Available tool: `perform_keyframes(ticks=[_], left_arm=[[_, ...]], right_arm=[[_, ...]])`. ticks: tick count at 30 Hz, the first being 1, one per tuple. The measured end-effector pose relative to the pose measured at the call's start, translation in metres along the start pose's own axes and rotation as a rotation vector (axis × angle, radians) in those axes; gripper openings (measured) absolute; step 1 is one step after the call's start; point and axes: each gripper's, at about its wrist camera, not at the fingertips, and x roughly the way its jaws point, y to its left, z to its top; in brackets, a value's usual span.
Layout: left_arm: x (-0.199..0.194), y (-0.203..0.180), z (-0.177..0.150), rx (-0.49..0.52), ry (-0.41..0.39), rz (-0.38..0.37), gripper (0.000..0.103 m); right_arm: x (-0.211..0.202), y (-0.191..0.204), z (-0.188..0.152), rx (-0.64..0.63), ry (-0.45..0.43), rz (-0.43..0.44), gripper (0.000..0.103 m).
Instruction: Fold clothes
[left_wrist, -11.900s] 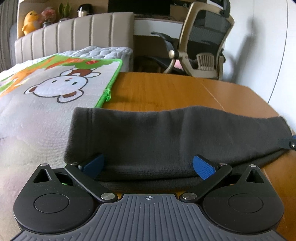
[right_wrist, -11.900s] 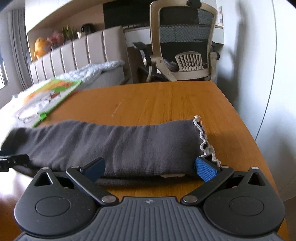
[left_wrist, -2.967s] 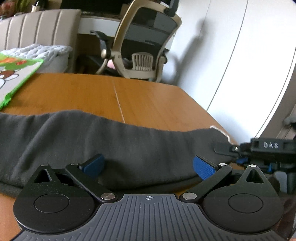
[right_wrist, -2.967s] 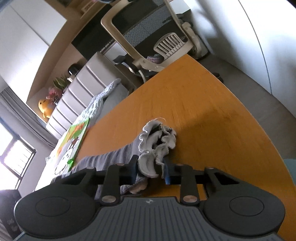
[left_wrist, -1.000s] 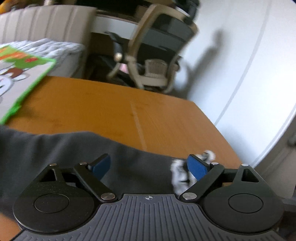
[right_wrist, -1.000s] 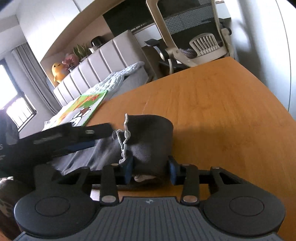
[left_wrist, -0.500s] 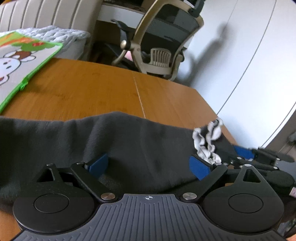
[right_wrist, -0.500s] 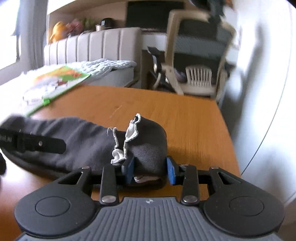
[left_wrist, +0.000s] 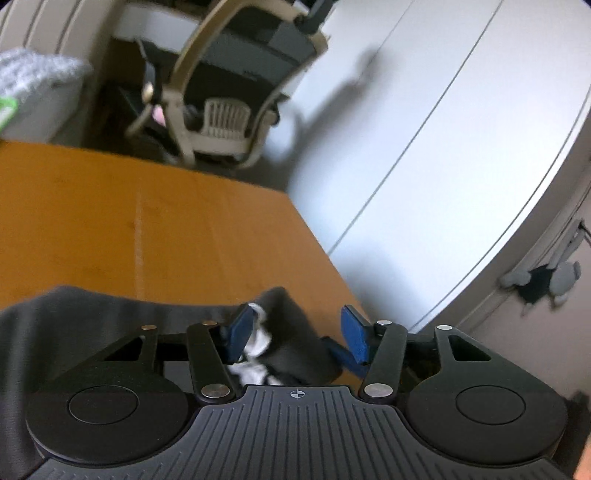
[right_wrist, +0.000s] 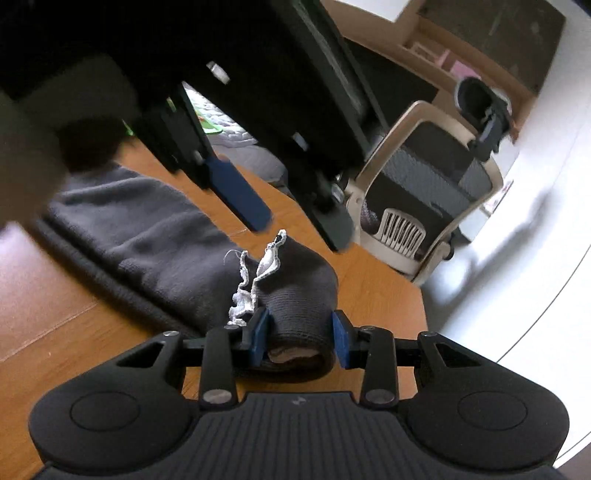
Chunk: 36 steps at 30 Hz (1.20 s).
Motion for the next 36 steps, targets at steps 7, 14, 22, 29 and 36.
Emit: perform_keyframes(ticks=[7, 14, 22, 29, 36], left_arm=[[0.03, 0.034, -0.01, -0.153, 0.081, -0.058, 0.058], [0.026, 0.038, -0.016, -0.175, 0.071, -0.07, 0.057], [0.006, 0.034, -0.01, -0.15, 0.029, -0.004, 0.067], [-0.044, 0.024, 0.0, -0.074, -0.081, 0.028, 0.068], [-0.016, 0.036, -0.009, -0.099, 0.007, 0.068, 0.07]], right_arm=[[-0.001, -0.048, -0.006, 0.326, -0.021, 0.14, 0.041], [0.022, -0.106, -0.039, 0.953, 0.069, 0.296, 0.048], [0.041, -0.076, -0.03, 0.899, 0.088, 0.277, 0.035], [0.01, 0.001, 0.02, 0.255, -0.03, 0.049, 0.035], [0.011, 0.046, 0.028, -0.12, -0.073, -0.027, 0.036]])
